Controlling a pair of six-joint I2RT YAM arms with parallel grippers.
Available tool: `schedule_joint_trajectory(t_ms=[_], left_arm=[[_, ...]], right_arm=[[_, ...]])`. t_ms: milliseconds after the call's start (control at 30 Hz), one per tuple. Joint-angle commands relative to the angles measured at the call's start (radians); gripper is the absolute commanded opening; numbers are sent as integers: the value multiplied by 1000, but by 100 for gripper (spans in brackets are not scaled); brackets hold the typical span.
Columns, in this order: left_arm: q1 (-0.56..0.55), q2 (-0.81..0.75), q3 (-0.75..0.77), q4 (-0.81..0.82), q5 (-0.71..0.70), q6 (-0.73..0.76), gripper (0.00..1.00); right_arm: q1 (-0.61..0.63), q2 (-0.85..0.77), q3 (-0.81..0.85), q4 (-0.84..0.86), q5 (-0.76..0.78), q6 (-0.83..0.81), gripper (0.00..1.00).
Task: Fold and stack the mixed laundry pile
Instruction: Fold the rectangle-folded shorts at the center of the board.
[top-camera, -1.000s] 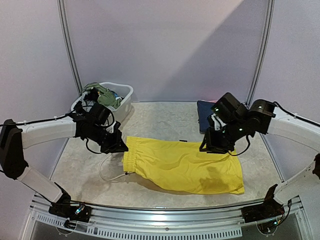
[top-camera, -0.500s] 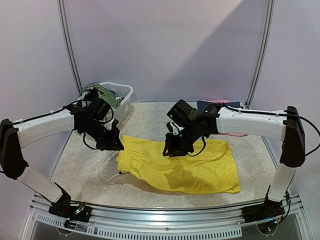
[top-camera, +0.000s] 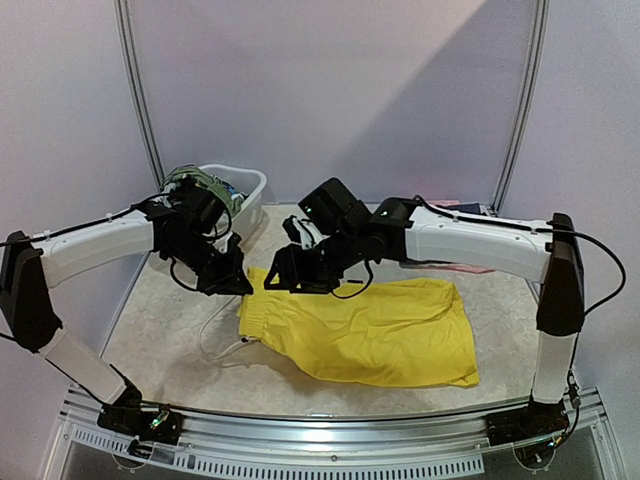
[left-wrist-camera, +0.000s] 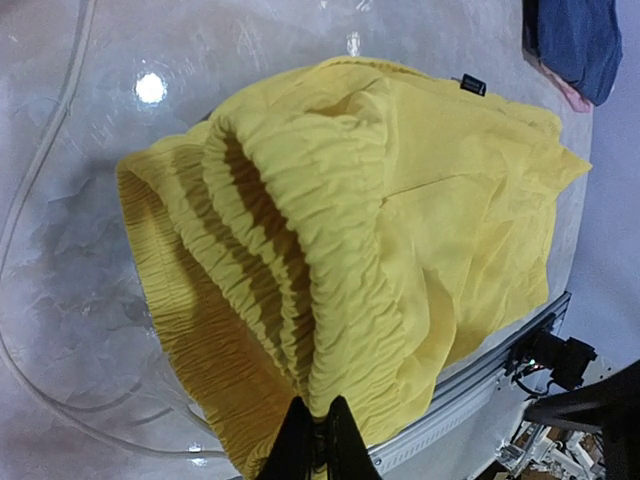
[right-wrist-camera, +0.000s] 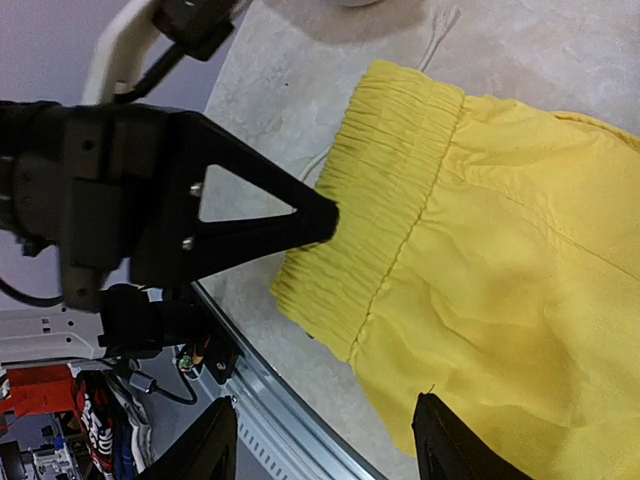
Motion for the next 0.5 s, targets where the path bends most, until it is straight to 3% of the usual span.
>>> schedule_joint_trajectory(t_ms=[0, 67, 200, 333, 467], left_arm=[[-17, 5, 78, -56, 5, -4, 0], [-22, 5, 138, -112, -22, 14, 0], [-28, 9, 233, -208, -63, 48, 0], [-28, 17, 313, -301, -98, 89, 0], [-28, 29, 379, -359, -102, 121, 0]], right_arm=[[10, 77, 18, -39, 67, 14, 60], [7, 57, -12, -95, 150, 31, 59], [-9, -76, -226, -54, 220, 57, 52], [-34, -181, -390, 15, 202, 108, 34], [-35, -143, -328, 38, 153, 98, 27]])
